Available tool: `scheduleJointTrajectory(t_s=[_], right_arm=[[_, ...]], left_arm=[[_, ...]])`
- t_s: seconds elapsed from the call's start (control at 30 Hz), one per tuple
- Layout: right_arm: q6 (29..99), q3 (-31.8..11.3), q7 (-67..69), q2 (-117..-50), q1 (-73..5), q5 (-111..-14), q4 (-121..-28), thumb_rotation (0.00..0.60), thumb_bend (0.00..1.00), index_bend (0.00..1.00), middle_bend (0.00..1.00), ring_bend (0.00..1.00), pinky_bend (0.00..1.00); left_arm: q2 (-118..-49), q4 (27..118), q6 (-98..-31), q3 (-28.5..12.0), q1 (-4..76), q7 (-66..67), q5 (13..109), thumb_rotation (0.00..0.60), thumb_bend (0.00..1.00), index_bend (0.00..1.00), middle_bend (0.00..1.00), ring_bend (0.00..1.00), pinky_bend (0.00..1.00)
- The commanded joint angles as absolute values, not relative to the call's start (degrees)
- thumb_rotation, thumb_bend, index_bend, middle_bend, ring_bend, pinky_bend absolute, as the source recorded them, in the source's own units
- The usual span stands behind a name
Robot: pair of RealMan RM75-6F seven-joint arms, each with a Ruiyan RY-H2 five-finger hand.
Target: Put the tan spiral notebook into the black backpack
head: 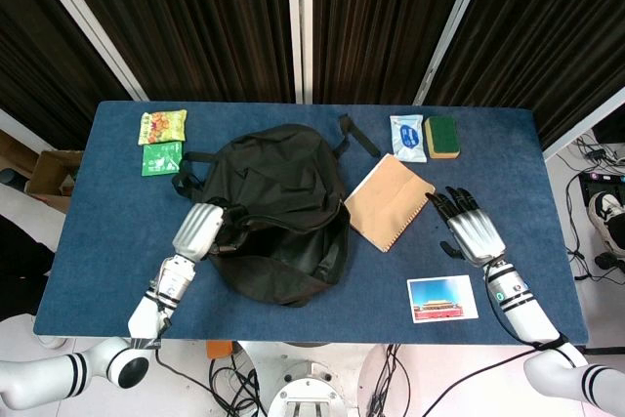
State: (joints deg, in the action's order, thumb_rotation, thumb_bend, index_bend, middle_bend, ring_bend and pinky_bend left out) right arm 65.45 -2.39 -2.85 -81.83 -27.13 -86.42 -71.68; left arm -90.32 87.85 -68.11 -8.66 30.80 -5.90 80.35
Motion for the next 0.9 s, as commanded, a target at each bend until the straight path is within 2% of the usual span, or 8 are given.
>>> scheduleJointTrajectory(t_s=[0.03, 0.27, 0.47, 0.9], right_arm=[[65.72, -2.39, -2.53, -81.88, -27.1, -86.63, -71.26, 0.6, 0.21, 0.0, 0.17, 0.02, 0.12], [63.15, -3.19, -1.07, -83.4, -29.27, -86.56, -68.46, 0.6, 0.21, 0.02, 0.18, 0.02, 0.12], [57.58, -4.05, 1.16, -89.1, -33.73, -86.4, -61.21, 0.6, 0.21, 0.06, 0.19, 0.03, 0.12], [52.7, -3.25, 2.92, -96.13, -39.2, -88.11, -53.5, 0.6, 0.21, 0.06, 0.19, 0.03, 0.12]], left_arm=[[-90.3, 87.98, -67.93, -8.74, 30.88, -5.7, 80.16, 0.6, 0.45, 0.6, 0.61, 0.52, 0.36], [-90.14, 88.84, -68.0, -9.48, 30.93, -5.3, 79.25, 0.6, 0.45, 0.6, 0.61, 0.52, 0.36], [-90.16, 88.99, -67.38, -9.8, 31.0, -5.25, 78.07, 0.6, 0.45, 0.6, 0.61, 0.52, 0.36], [-90.11, 88.14, -66.73, -9.89, 30.78, -6.33, 77.0, 0.6, 0.45, 0.6, 0.6, 0.52, 0.36]])
